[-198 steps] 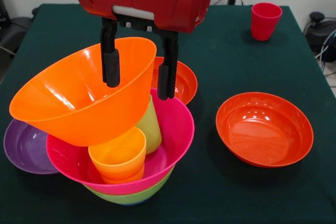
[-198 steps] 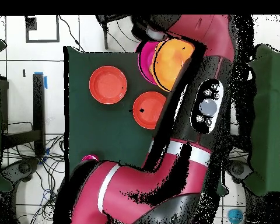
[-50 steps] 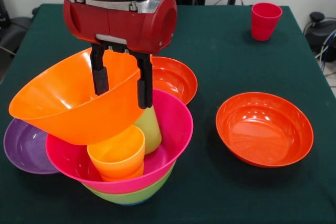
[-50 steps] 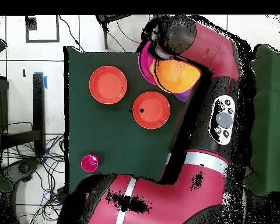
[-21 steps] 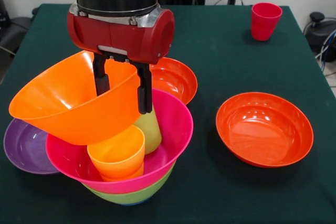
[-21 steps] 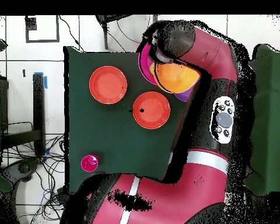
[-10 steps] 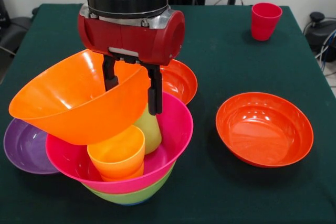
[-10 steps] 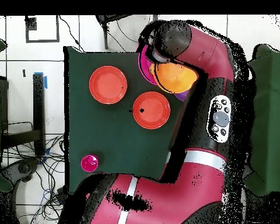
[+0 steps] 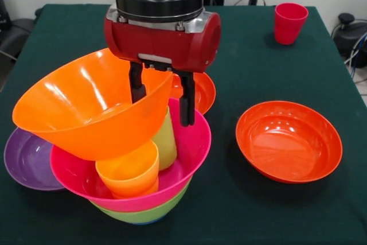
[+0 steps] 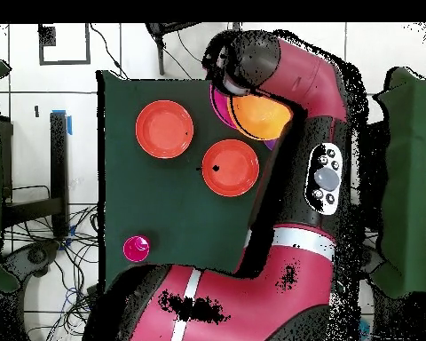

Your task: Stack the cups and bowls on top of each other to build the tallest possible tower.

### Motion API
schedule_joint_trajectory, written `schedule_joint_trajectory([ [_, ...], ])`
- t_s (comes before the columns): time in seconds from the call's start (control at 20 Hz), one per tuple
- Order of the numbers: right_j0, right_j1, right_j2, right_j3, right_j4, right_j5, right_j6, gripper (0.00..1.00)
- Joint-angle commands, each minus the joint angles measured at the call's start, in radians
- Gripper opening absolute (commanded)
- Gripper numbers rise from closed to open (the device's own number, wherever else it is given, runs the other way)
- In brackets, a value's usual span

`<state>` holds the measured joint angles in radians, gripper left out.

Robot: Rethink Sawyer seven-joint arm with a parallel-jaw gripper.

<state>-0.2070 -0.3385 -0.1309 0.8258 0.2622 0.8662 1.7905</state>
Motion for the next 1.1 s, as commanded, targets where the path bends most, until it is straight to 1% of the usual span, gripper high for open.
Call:
schedule_joint_trajectory([
  [0.05,0.048,0.038,0.089,0.017,-0.044,0.046,0.028,1.00],
  [0.25,0.056,0.041,0.085,0.014,-0.041,0.046,0.039,1.00],
  [0.55,0.067,0.077,0.071,-0.063,-0.035,0.088,0.063,1.00],
  [0.6,0.072,0.068,0.071,-0.046,-0.034,0.080,0.066,1.00],
  [0.75,0.078,0.067,0.067,-0.047,-0.030,0.083,0.076,1.00],
  [1.1,0.082,0.093,0.059,-0.096,-0.027,0.106,0.088,1.00],
])
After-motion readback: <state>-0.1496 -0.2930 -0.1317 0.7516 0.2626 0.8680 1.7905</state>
